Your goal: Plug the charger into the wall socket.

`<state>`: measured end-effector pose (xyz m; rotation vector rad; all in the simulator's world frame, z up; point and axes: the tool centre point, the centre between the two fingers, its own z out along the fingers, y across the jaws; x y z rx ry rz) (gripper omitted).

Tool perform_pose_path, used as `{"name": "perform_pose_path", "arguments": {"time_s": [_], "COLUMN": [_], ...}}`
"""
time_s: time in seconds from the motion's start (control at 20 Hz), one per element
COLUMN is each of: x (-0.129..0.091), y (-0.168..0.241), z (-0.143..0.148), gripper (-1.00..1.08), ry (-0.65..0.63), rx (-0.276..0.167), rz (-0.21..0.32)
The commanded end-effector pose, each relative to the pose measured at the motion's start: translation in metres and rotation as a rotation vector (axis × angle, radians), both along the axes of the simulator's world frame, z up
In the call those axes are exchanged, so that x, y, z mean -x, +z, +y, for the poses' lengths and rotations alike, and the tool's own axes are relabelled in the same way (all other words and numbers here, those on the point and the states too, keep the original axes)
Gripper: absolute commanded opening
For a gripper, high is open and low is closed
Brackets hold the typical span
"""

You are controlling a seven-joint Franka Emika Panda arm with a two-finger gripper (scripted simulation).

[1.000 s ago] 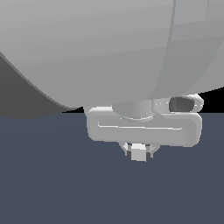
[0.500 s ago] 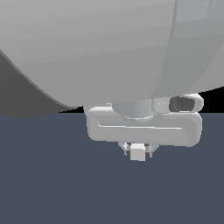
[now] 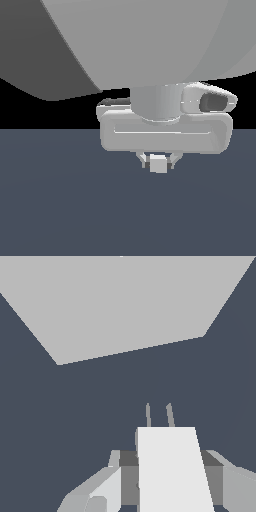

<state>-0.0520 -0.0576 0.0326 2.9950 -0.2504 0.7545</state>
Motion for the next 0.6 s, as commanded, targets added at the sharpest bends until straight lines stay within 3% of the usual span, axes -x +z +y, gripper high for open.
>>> {"name": "perform_pose_path", "arguments": {"time_s": [0.0, 0.55], "x": [0.000, 0.000], "y": [0.009, 0.050], "z": [-0.001, -0.004], "gripper": [-1.00, -1.00], "ry": [0.033, 0.189], "rx": [0.002, 0.005], "rz": [-0.001, -0.002]}}
